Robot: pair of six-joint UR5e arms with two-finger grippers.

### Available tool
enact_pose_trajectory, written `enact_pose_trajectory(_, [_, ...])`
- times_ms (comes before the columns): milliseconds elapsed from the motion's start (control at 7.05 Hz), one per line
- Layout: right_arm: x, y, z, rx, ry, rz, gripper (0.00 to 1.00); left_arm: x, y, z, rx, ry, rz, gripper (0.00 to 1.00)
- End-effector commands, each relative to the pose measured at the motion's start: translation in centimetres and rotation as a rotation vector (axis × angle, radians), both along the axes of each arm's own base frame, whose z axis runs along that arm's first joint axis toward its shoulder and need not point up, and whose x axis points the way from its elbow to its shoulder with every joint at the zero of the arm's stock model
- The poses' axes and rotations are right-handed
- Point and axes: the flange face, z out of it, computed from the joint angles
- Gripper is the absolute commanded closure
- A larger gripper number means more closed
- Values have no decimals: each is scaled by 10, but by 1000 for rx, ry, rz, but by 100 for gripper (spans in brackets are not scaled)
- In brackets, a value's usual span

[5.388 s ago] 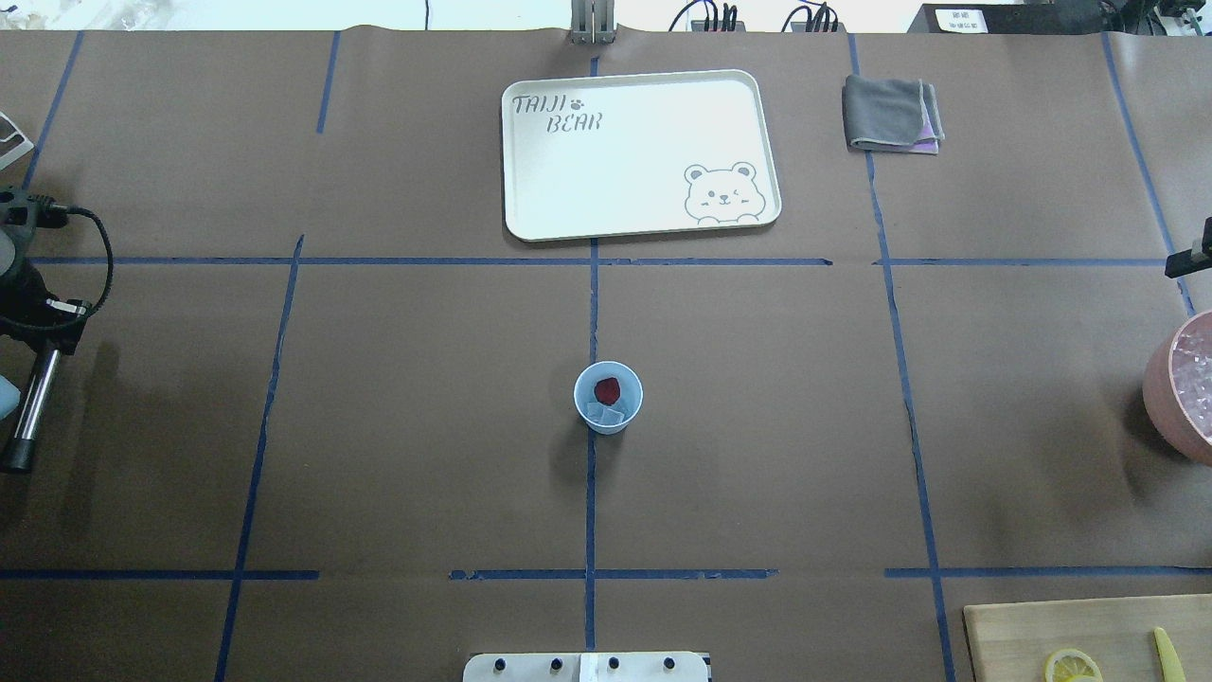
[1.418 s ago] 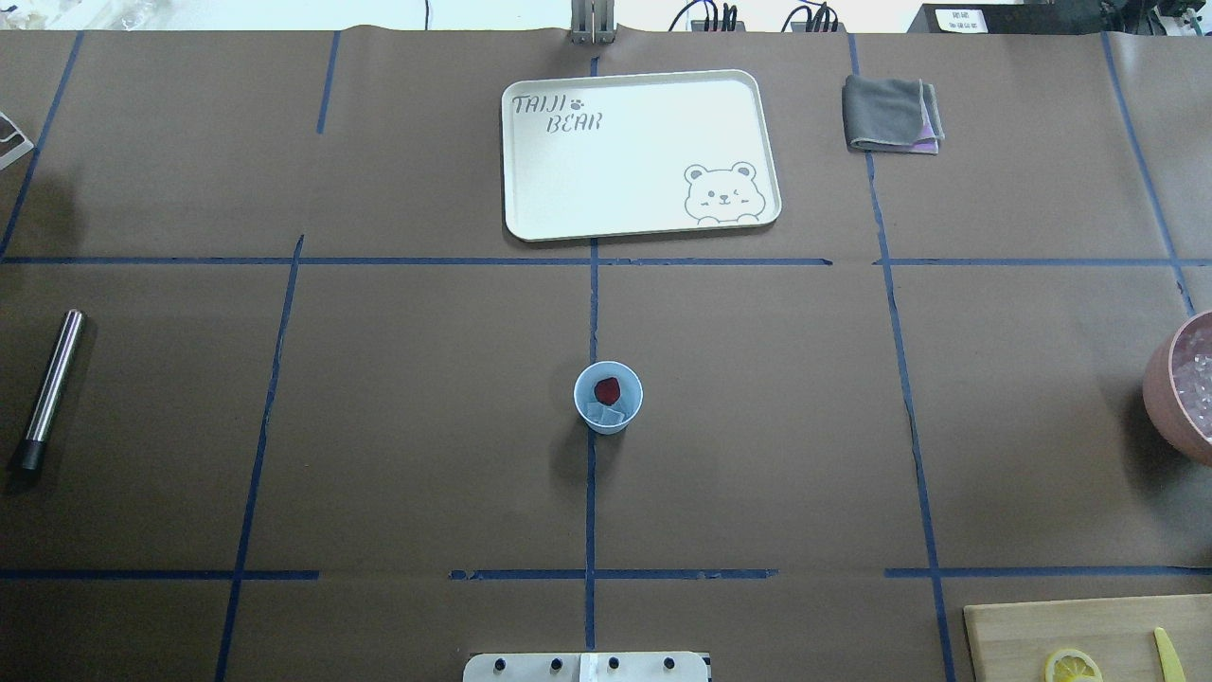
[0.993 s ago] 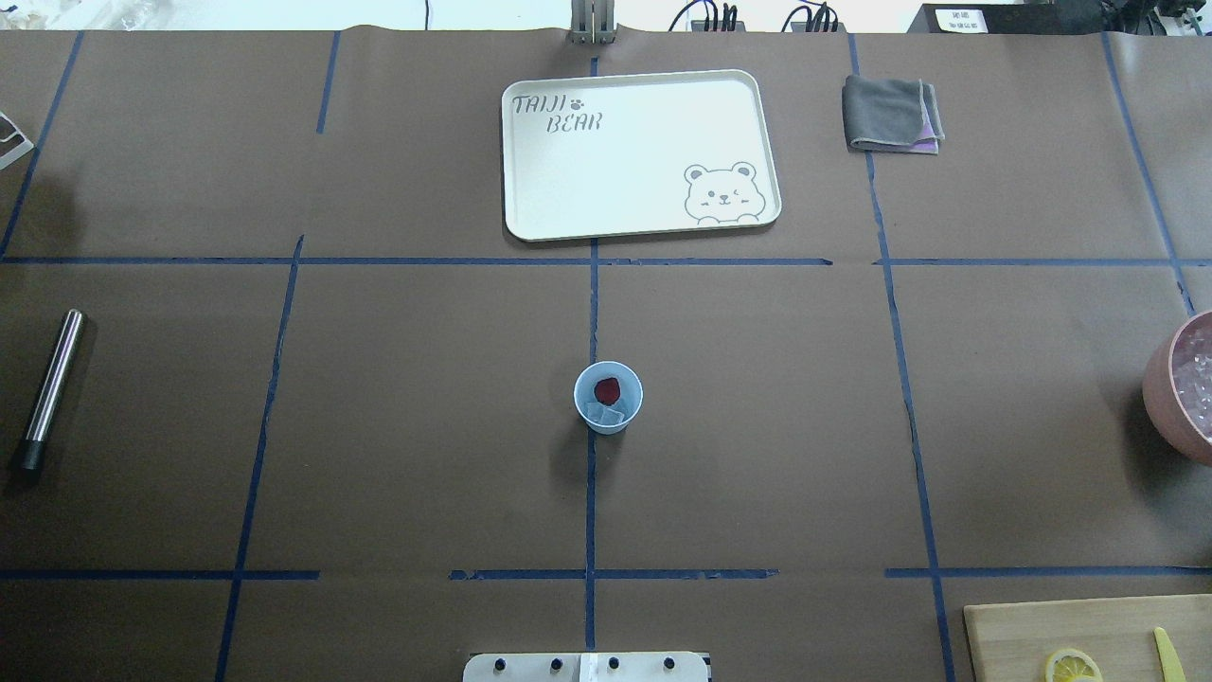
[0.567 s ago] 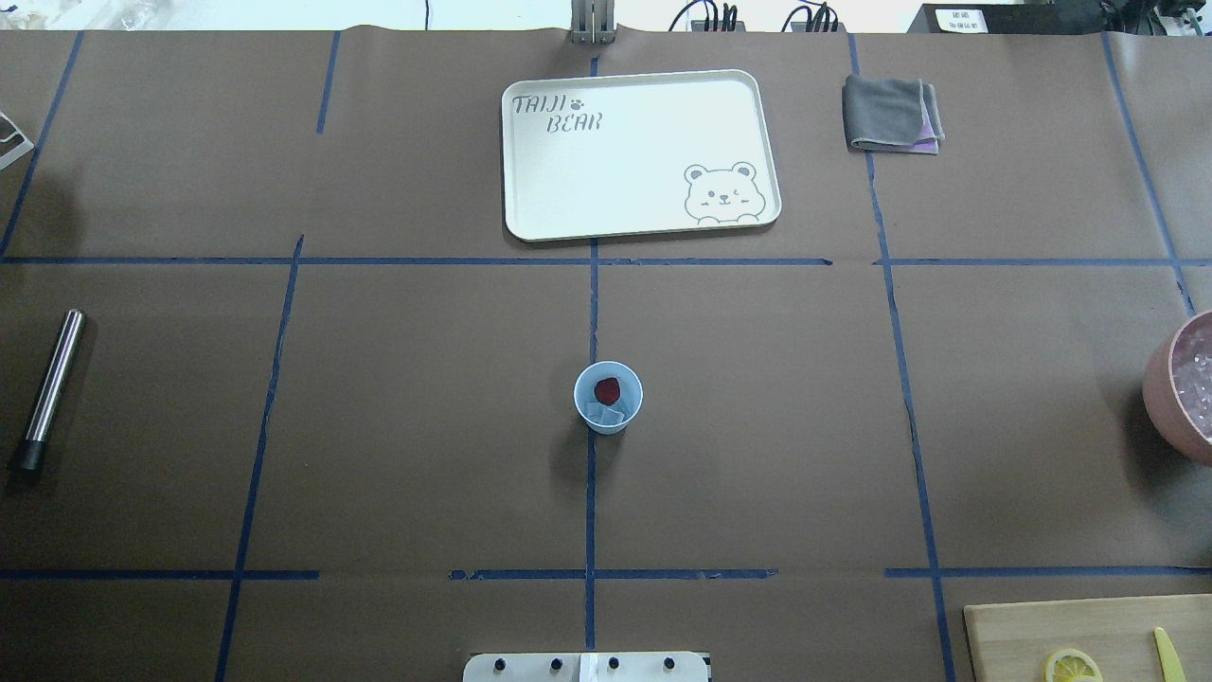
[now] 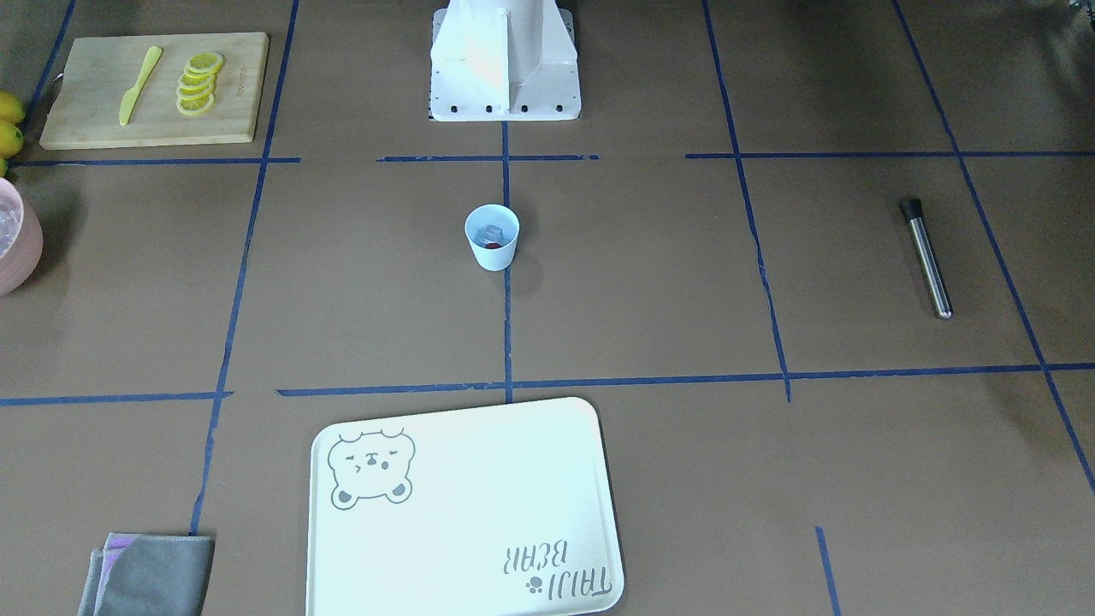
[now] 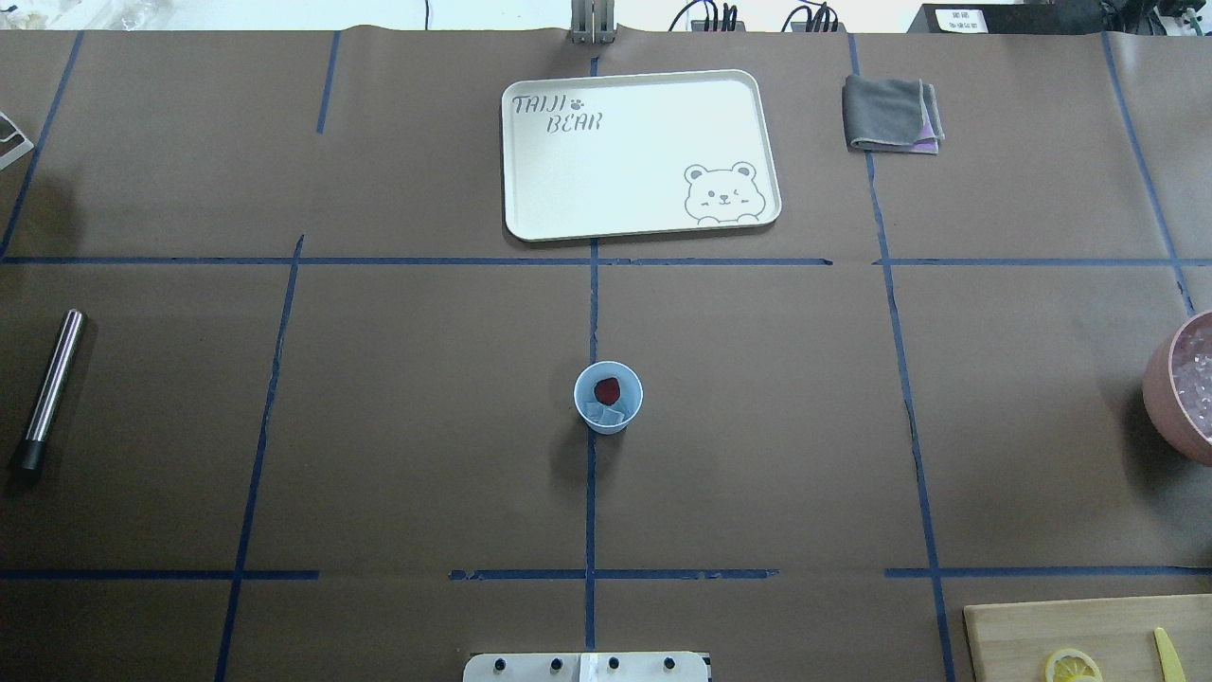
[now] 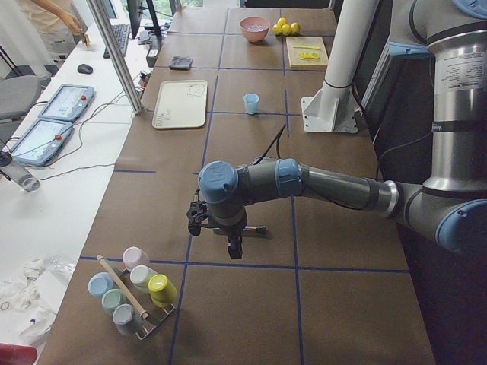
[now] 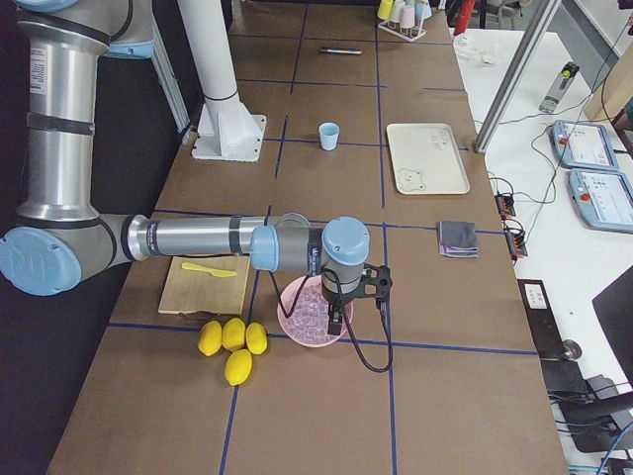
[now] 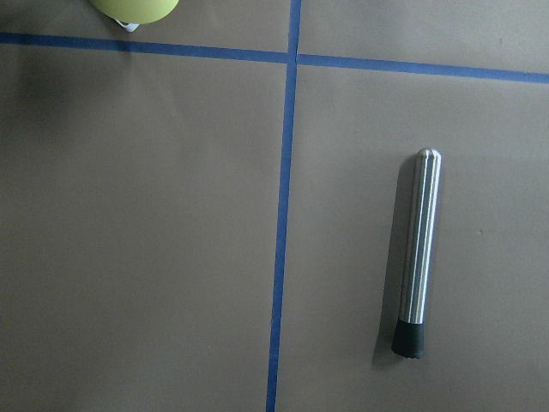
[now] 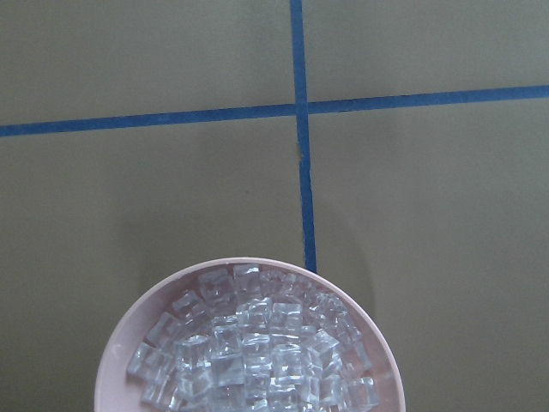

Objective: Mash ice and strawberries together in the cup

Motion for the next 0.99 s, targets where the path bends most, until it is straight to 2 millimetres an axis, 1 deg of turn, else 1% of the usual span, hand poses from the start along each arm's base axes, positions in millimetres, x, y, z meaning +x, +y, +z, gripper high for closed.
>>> enact_pose_trajectory(0, [-13, -12, -7, 24, -8, -35, 0, 1, 7, 7, -11, -6, 5, 0])
enact_pose_trajectory(142, [-13, -15, -20, 52, -13, -36, 0, 1, 8, -21, 43, -12, 3, 0])
enact_pose_trajectory(284, [-24, -13, -16, 40, -16, -60, 0, 3, 5, 29, -38, 2, 10, 0])
enact_pose_trajectory(425, [-33, -17, -18, 39, -9, -73, 0, 2, 3, 52, 10, -9, 8, 0])
enact_pose_trajectory(567, [-35, -23, -15, 36, -10, -74, 0, 2, 17, 65, 25, -16, 10, 0])
enact_pose_trajectory(709, [-35, -34, -11, 35, -7, -74, 0, 3, 15, 58, 32, -13, 9, 0])
enact_pose_trajectory(851, [-35, -35, -7, 28, -2, -73, 0, 3, 20, 30, 81, -10, 9, 0])
